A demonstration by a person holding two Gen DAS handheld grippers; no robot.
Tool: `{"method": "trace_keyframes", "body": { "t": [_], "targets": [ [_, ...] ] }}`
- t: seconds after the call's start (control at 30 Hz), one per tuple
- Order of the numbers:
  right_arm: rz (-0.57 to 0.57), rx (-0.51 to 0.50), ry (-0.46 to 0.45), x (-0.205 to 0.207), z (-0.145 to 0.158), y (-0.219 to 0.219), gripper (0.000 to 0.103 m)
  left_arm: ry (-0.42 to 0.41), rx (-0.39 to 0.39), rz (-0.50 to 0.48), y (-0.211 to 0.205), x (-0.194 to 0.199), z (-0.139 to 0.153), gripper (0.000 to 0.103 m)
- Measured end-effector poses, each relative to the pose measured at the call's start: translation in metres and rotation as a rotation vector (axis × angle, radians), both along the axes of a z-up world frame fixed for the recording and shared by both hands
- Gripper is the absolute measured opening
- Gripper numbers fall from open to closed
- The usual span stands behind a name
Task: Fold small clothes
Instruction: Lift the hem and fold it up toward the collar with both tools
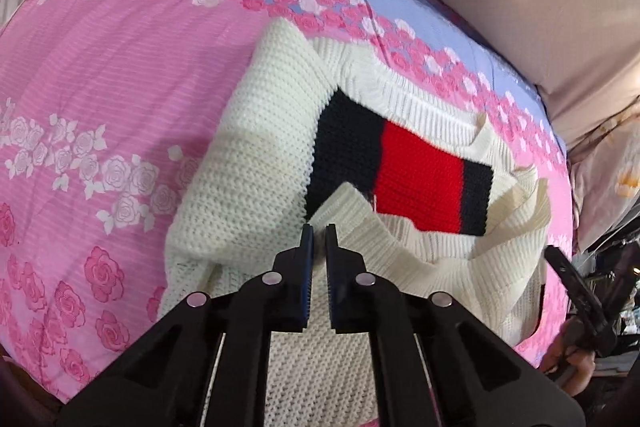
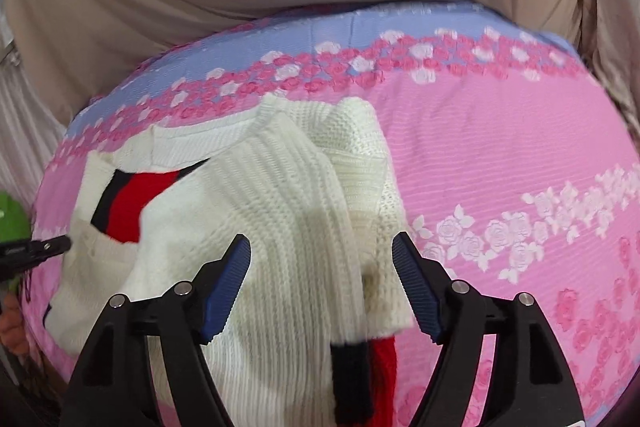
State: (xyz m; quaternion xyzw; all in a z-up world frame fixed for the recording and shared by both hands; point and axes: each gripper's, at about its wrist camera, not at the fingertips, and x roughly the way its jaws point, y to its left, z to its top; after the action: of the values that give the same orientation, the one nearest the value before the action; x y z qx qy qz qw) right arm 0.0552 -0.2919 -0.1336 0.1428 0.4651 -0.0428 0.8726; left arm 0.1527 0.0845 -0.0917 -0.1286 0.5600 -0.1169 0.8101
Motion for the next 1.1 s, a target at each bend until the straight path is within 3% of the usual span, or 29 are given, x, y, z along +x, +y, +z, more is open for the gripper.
{"method": "trace_keyframes", "body": {
  "t": [0.03,0.07,0.1,0.2,0.33,0.47,0.57,0.63,0.7,0.73,0.77,0.8,0.83,0.87,0.93,1.03,1.1],
  "targets": [
    [0.000,0.026,0.009,0.003,-0.004,0.000,0.056,-0.020,-0.007,0.013,0.001,-0.002,0.006,0.004],
    [0.004,0.036,0.032,0.006,-0.008,0.002,0.031,-0.038,-0.017,0.022,0.002,-0.003,0.013,0.004],
    [-0.001,0.033,0.053,0.006,-0.010,0.003,0.015,-0.053,-0.022,0.027,0.003,-0.005,0.018,0.004],
    [-0.004,0.088,-0.041,-0.017,0.013,0.005,0.013,-0.101,-0.008,0.050,0.007,-0.010,0.036,0.003],
    [-0.005,0.074,-0.140,-0.049,0.054,0.007,0.009,-0.176,-0.038,0.122,0.030,-0.021,0.073,0.003],
    [-0.036,0.079,-0.280,-0.060,0.103,-0.003,0.010,-0.276,-0.038,0.190,0.050,-0.012,0.115,0.000],
    [-0.064,0.131,-0.290,-0.030,0.103,-0.019,0.011,-0.321,-0.017,0.190,0.049,0.015,0.127,0.000],
    [-0.063,0.120,-0.190,0.009,0.071,-0.025,0.014,-0.315,0.008,0.174,0.041,0.043,0.120,0.000],
    [-0.093,0.029,-0.009,0.037,0.033,-0.024,0.016,-0.242,0.024,0.141,0.027,0.069,0.103,0.000],
    [-0.103,0.004,0.038,0.041,0.024,-0.023,0.016,-0.196,0.024,0.115,0.020,0.076,0.093,0.000],
    [-0.103,0.004,0.029,0.038,0.023,-0.022,0.017,-0.160,0.018,0.089,0.015,0.077,0.085,0.000],
    [-0.106,-0.002,-0.015,0.030,0.029,-0.020,0.031,-0.140,0.011,0.056,0.010,0.074,0.079,0.000],
    [-0.107,-0.024,-0.040,0.024,0.034,-0.018,0.041,-0.128,0.020,0.026,0.006,0.070,0.073,0.004],
    [-0.105,-0.051,-0.060,0.019,0.039,-0.017,0.053,-0.122,0.043,0.007,0.001,0.065,0.067,0.021],
    [-0.078,-0.099,-0.095,0.019,0.048,-0.014,0.055,-0.099,0.101,-0.017,-0.006,0.057,0.047,0.050],
    [-0.028,-0.137,-0.046,0.041,0.038,-0.009,0.058,-0.017,0.127,-0.028,-0.013,0.060,0.008,0.052],
    [-0.014,-0.123,0.009,0.055,0.019,-0.008,0.058,0.009,0.141,-0.027,-0.017,0.061,-0.009,0.047]
  ]
}}
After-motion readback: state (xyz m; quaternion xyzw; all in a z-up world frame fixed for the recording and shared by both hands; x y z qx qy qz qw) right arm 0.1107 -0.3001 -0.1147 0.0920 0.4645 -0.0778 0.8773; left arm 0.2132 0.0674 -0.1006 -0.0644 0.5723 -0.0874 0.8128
